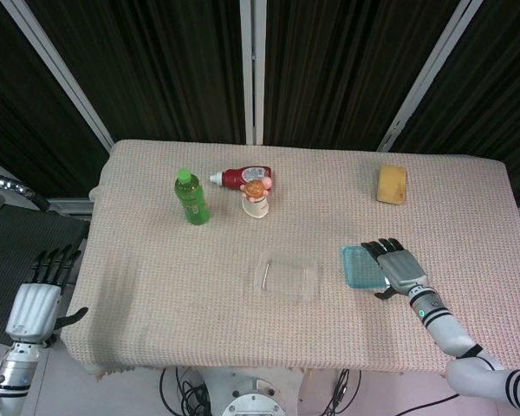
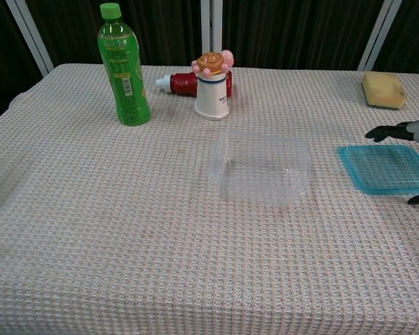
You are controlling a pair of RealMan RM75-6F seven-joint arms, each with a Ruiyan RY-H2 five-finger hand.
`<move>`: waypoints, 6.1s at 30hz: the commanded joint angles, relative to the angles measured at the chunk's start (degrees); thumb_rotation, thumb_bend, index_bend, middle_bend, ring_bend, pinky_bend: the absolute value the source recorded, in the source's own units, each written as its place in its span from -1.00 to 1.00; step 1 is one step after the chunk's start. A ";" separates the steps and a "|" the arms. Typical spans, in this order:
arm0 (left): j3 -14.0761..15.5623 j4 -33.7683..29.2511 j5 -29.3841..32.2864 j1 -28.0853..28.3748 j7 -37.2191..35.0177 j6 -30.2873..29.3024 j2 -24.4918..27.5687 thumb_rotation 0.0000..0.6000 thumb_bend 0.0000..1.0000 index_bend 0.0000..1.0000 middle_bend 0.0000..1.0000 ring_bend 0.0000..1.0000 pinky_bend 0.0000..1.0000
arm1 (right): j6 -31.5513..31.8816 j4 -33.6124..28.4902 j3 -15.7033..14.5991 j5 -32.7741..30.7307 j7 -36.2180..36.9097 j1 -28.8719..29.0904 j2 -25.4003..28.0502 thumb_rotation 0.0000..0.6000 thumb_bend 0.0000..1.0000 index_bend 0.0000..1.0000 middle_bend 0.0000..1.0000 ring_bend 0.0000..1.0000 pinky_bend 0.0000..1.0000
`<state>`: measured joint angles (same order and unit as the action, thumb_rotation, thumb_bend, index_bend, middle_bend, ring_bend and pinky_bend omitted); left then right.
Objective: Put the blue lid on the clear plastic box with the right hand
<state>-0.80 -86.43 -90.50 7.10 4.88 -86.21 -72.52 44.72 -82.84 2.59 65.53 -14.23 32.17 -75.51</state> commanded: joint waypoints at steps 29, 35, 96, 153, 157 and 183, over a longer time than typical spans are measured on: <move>-0.23 -1.67 0.58 0.20 3.06 0.50 0.73 1.00 -1.00 -0.89 -1.00 -1.00 -1.00 | -0.44 3.32 0.57 1.92 7.15 1.25 -0.41 1.00 -0.71 -0.94 -0.38 -1.00 -1.00; -0.29 -1.89 0.43 0.43 3.26 0.69 0.78 1.00 -1.00 -0.88 -1.00 -1.00 -1.00 | 2.92 -0.66 0.93 3.38 8.26 -0.17 3.14 1.00 -0.71 -0.93 -0.36 -1.00 -1.00; 0.47 -0.65 0.74 -0.72 0.70 0.51 0.70 1.00 -1.00 -0.88 -1.00 -1.00 -1.00 | 0.54 -17.56 -4.03 24.06 25.14 7.76 1.06 1.00 -0.57 -0.71 -0.22 -1.00 -1.00; 0.70 1.64 0.59 -1.14 -1.98 0.26 -0.36 1.00 -1.00 -0.88 -1.00 -1.00 -1.00 | 0.49 -17.69 -1.71 -28.73 -19.53 32.52 -1.94 1.00 -0.56 -0.71 -0.33 -1.00 -1.00; 0.65 1.73 0.65 -1.09 -2.05 0.34 -0.44 1.00 -1.00 -0.88 -1.00 -1.00 -1.00 | 0.72 -16.77 -1.88 -29.20 -19.02 32.52 -2.64 1.00 -0.57 -0.71 -0.34 -1.00 -1.00; 0.67 3.25 0.90 -0.85 -3.56 1.07 -1.09 1.00 -1.00 -0.88 -1.00 -1.00 -1.00 | 4.90 -18.78 -2.55 -31.89 -20.05 32.38 -3.64 1.00 -0.70 -0.90 -0.40 -1.00 -1.00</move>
<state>-0.13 -83.18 -89.60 6.24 1.31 -85.14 -73.60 49.51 -101.52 0.09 33.79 -34.14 64.52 -79.12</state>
